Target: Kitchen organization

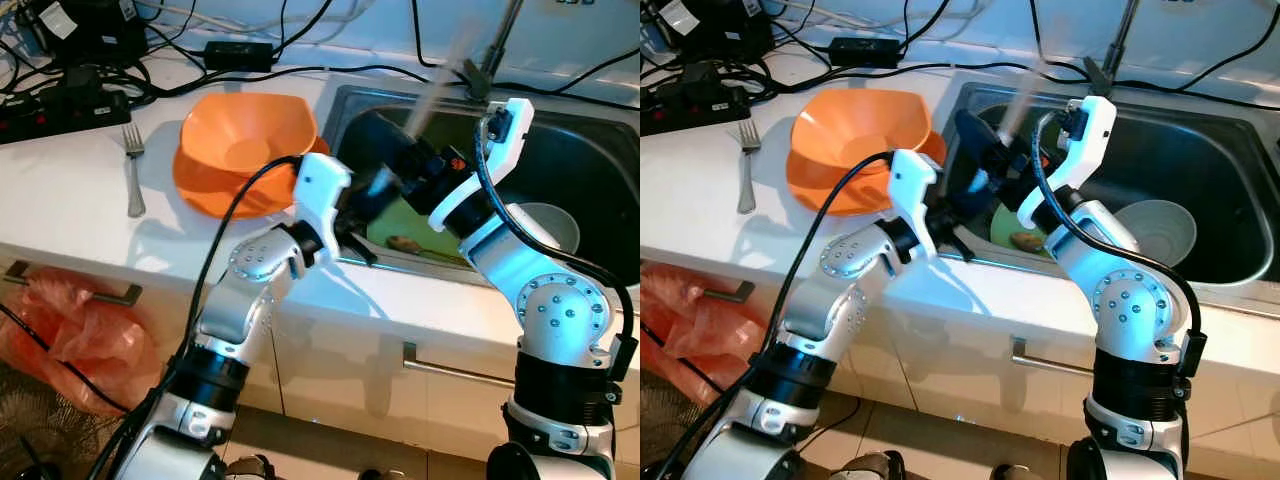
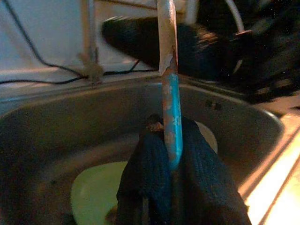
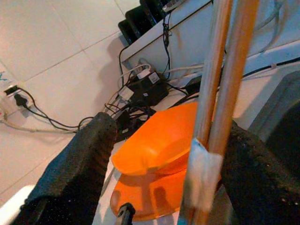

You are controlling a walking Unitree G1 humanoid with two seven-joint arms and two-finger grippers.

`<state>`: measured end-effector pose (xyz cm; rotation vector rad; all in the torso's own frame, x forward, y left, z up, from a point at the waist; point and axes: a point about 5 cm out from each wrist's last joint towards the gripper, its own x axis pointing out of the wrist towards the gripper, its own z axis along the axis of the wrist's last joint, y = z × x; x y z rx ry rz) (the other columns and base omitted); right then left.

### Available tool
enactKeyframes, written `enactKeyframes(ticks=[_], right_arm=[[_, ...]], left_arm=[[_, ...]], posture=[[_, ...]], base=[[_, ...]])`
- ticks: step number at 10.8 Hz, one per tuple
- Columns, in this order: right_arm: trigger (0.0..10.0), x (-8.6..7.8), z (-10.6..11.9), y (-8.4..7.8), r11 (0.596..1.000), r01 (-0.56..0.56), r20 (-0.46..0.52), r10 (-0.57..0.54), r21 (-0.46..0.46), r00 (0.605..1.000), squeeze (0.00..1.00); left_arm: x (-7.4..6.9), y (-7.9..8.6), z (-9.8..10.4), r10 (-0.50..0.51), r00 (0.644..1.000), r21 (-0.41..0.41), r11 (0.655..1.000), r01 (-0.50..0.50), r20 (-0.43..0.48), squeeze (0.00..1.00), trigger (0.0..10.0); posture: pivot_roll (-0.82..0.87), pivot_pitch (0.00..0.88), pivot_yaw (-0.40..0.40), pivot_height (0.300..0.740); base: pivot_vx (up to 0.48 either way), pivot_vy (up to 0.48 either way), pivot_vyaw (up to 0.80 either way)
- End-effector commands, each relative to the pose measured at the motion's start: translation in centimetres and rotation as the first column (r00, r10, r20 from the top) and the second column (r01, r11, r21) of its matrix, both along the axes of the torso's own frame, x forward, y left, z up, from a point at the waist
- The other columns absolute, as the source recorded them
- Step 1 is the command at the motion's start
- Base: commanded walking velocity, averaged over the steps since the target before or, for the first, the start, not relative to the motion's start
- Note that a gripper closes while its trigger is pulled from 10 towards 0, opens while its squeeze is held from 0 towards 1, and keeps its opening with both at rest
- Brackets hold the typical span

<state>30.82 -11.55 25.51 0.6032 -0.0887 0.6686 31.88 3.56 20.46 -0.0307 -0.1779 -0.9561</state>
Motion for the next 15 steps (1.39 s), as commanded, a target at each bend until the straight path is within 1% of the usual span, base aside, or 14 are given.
enactKeyframes(ticks=[1,3,4,6,9,13,15], right_arm=[[0.0,-0.1,0.4,-0.4,1.000,0.025,0.016,-0.025,0.002,1.000,0.00],[0.0,0.2,0.6,-0.8,0.997,0.071,0.037,-0.070,-0.020,0.997,0.00],[0.0,0.4,0.8,-1.1,0.995,0.102,0.047,-0.101,-0.018,0.994,0.00],[0.0,0.7,0.9,-1.4,0.992,0.127,0.049,-0.126,-0.019,0.991,0.00],[0.0,0.8,0.8,-1.5,0.990,0.141,0.053,-0.139,-0.022,0.989,0.00],[0.0,1.0,0.6,-1.6,0.988,0.149,0.052,-0.148,-0.029,0.988,0.00],[0.0,1.1,0.6,-1.6,0.988,0.149,0.052,-0.147,-0.031,0.988,0.00]], left_arm=[[-0.4,-0.3,0.1,-0.019,1.000,0.004,1.000,0.019,0.014,0.00,0.2],[0.0,0.4,-0.1,0.006,1.000,0.009,1.000,-0.007,0.007,0.00,0.5],[0.3,1.0,0.0,0.040,0.999,-0.010,0.999,-0.041,-0.007,0.00,0.5],[0.6,1.5,0.0,0.057,0.998,-0.024,0.998,-0.058,-0.025,0.00,0.8],[0.3,1.3,-0.2,0.034,0.999,-0.019,0.999,-0.035,-0.030,0.00,1.1],[-0.5,0.4,-0.2,-0.056,0.998,-0.027,0.998,0.054,-0.042,0.00,1.4],[-0.5,0.4,-0.3,-0.058,0.997,-0.027,0.998,0.057,-0.046,0.00,1.7]], posture=[[0.05,0.134,-0.016,0.740],[0.06,0.126,-0.018,0.740],[0.06,0.124,-0.018,0.740],[0.06,0.121,-0.018,0.740],[0.06,0.121,-0.015,0.740],[0.06,0.123,-0.018,0.740],[0.06,0.123,-0.019,0.740]], base=[[0.000,0.000,0.00],[0.000,0.000,0.00],[0.000,0.000,0.00],[0.000,0.000,0.00],[0.000,0.000,0.00],[0.000,0.000,0.00],[0.000,0.000,0.00]])
